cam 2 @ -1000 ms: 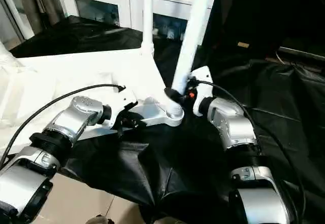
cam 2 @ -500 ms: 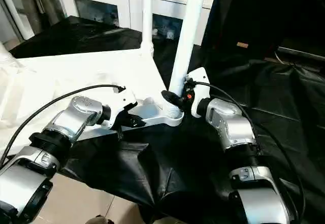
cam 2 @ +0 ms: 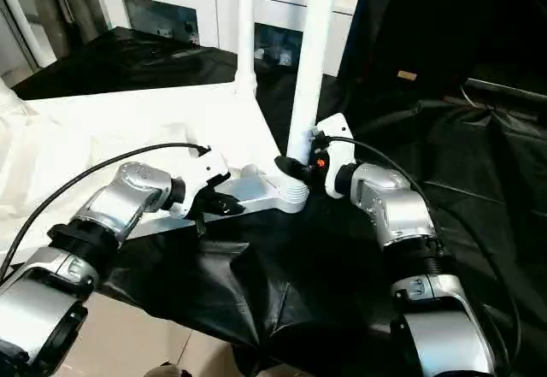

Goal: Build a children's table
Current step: Insert table leg to table base

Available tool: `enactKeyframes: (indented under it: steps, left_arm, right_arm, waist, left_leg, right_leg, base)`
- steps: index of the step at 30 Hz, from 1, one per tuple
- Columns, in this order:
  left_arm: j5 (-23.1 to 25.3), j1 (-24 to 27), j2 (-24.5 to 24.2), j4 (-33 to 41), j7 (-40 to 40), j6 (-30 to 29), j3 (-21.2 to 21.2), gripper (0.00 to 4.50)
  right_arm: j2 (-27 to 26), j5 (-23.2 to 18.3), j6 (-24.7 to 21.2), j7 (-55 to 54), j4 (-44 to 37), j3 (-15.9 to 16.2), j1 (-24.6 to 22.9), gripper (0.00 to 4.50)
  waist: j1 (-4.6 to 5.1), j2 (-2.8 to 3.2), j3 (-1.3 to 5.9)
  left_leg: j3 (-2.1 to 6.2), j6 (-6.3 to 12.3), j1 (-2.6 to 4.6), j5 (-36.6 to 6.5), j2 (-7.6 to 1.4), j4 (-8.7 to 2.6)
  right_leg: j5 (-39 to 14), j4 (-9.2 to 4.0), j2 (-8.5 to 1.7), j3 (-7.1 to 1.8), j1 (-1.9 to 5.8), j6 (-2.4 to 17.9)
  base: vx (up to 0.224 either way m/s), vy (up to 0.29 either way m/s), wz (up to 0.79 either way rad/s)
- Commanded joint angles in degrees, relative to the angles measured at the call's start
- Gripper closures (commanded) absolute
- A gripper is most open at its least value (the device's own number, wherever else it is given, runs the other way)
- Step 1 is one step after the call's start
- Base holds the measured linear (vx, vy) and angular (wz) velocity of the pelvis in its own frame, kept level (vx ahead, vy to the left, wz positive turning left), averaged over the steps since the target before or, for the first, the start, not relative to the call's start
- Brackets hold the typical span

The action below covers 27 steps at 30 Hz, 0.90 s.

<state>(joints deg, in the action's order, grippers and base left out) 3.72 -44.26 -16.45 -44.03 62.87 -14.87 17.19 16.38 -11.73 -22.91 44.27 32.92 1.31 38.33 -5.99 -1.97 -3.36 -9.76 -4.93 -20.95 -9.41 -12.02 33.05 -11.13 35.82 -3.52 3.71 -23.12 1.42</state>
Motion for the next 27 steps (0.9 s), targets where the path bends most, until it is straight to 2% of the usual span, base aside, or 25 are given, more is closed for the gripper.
enactKeyframes:
  steps: [1, 4, 8, 12, 15, 16, 17, 18, 19, 20, 21, 23, 27]
  left_arm:
    - [-3.2, 1.5, -0.3, 1.6, 2.8, -0.1, -1.3, 4.50]
    - [-3.3, 1.8, -0.3, 1.8, 3.0, -0.4, -1.4, 4.50]
    - [-3.9, 1.9, -0.1, 2.0, 2.4, -1.0, -2.4, 4.50]
    - [-3.4, 1.3, 0.3, 0.7, -0.9, -1.0, -3.8, 4.50]
    - [-3.4, 0.5, 0.6, -0.5, -2.9, -0.8, -4.9, 4.50]
    - [-3.3, 0.3, 0.7, -0.8, -3.5, -0.8, -5.1, 4.50]
    - [-3.2, 0.0, 0.7, -1.3, -4.1, -0.6, -5.4, 4.50]
    - [-3.2, 0.0, 0.7, -1.3, -4.1, -0.6, -5.4, 4.50]
    - [-3.2, -0.1, 0.6, -1.5, -4.3, -0.6, -5.5, 4.50]
    - [-3.1, -0.2, 0.7, -1.6, -4.5, -0.5, -5.6, 4.50]
    - [-3.1, -0.3, 0.6, -1.7, -4.6, -0.5, -5.6, 4.50]
    - [-3.2, -0.3, 0.6, -1.8, -4.7, -0.4, -5.7, 4.50]
    - [-2.9, -0.4, 0.6, -2.4, -5.0, 0.0, -5.9, 4.50]
  right_arm:
    - [-0.4, 0.2, 0.1, -0.7, 3.1, -0.6, 0.1, 2.64]
    - [-0.9, -0.4, 0.8, -1.2, 4.1, -1.5, 0.2, 2.64]
    - [-1.4, -2.5, 1.3, -2.2, 5.6, -4.2, -0.2, 2.64]
    - [-1.2, -3.5, 2.7, -2.3, 5.9, -5.9, -3.4, 2.64]
    - [-1.5, -4.6, 3.7, -2.0, 4.9, -6.9, -6.3, 2.64]
    - [-1.5, -4.8, 4.1, -1.9, 4.6, -7.2, -7.3, 2.64]
    - [-1.8, -5.3, 4.6, -1.8, 4.0, -7.8, -8.8, 2.64]
    - [-1.8, -5.3, 4.6, -1.8, 4.0, -7.8, -8.8, 2.64]
    - [-1.9, -5.2, 5.2, -2.3, 3.8, -8.0, -9.7, 2.64]
    - [-1.9, -5.3, 5.6, -2.3, 3.7, -8.0, -10.3, 2.64]
    - [-2.0, -5.3, 5.9, -2.4, 3.5, -8.0, -10.7, 2.64]
    - [-2.2, -5.3, 6.5, -2.8, 3.2, -8.0, -11.5, 2.64]
    - [-2.8, -5.0, 7.5, -3.7, 1.2, -7.1, -13.1, 2.64]
  waist:
    - [-0.40, 0.04, 4.27]
    - [-0.17, 0.07, 4.17]
    - [-0.21, 0.06, 4.23]
    - [-0.33, 0.14, 4.30]
    - [-0.54, 0.48, 4.26]
    - [-0.66, 0.38, 4.18]
    - [-0.85, 0.77, 4.20]
    - [-0.79, 0.56, 4.21]
    - [-0.84, 0.79, 4.31]
    - [-0.79, 0.57, 4.26]
    - [-0.77, 0.78, 4.25]
    - [-0.78, 0.83, 4.21]
    - [-0.76, 1.03, 4.31]
  left_leg:
    - [-0.03, 1.44, 0.46, -7.7, -1.04, -3.03]
    - [-0.02, 1.14, 0.47, -8.5, -1.04, -3.13]
    - [-0.05, 1.18, 0.49, -8.2, -1.00, -3.10]
    - [-0.06, 1.57, 0.49, -7.8, -1.01, -3.05]
    - [-0.06, 1.62, 0.55, -8.6, -0.95, -3.04]
    - [-0.05, 1.61, 0.60, -9.0, -0.99, -3.10]
    - [0.00, 1.55, 0.63, -9.4, -0.98, -3.10]
    - [-0.03, 1.61, 0.61, -9.5, -0.97, -3.12]
    - [0.08, 1.62, 0.56, -9.3, -0.93, -3.15]
    - [0.01, 1.73, 0.47, -9.3, -0.88, -3.13]
    - [0.06, 1.69, 0.44, -9.5, -0.83, -3.14]
    - [0.04, 1.70, 0.50, -10.2, -0.83, -3.18]
    - [0.15, 1.51, 0.48, -10.3, -0.92, -3.31]
  right_leg:
    - [-3.6, -3.86, -4.58, -2.69, 3.76, 12.9]
    - [-4.9, -4.02, -4.51, -2.66, 3.71, 12.7]
    - [-4.5, -3.96, -4.50, -2.71, 3.75, 12.8]
    - [-2.7, -3.83, -4.46, -2.69, 3.78, 13.2]
    - [-4.1, -4.11, -4.47, -2.68, 3.77, 12.9]
    - [-4.8, -4.21, -4.44, -2.66, 3.67, 12.7]
    - [-5.3, -4.23, -4.52, -2.68, 3.68, 12.5]
    - [-5.3, -4.35, -4.43, -2.67, 3.69, 12.4]
    - [-5.1, -4.20, -4.46, -2.62, 3.78, 12.5]
    - [-5.3, -4.34, -4.44, -2.58, 3.77, 12.3]
    - [-5.7, -4.35, -4.47, -2.56, 3.78, 12.3]
    - [-8.1, -4.71, -4.51, -2.56, 3.67, 11.7]
    - [-8.5, -4.68, -4.45, -2.52, 3.65, 11.3]
  base:
    - [0.000, 0.000, 0.00]
    - [0.000, 0.000, 0.00]
    - [0.000, 0.000, 0.00]
    - [0.000, 0.000, 0.00]
    - [0.000, 0.000, 0.00]
    - [0.000, 0.000, 0.00]
    - [0.000, 0.000, 0.00]
    - [0.000, 0.000, 0.00]
    - [0.000, 0.000, 0.00]
    - [0.000, 0.000, 0.00]
    - [0.000, 0.000, 0.00]
    - [0.000, 0.000, 0.00]
    - [0.000, 0.000, 0.00]
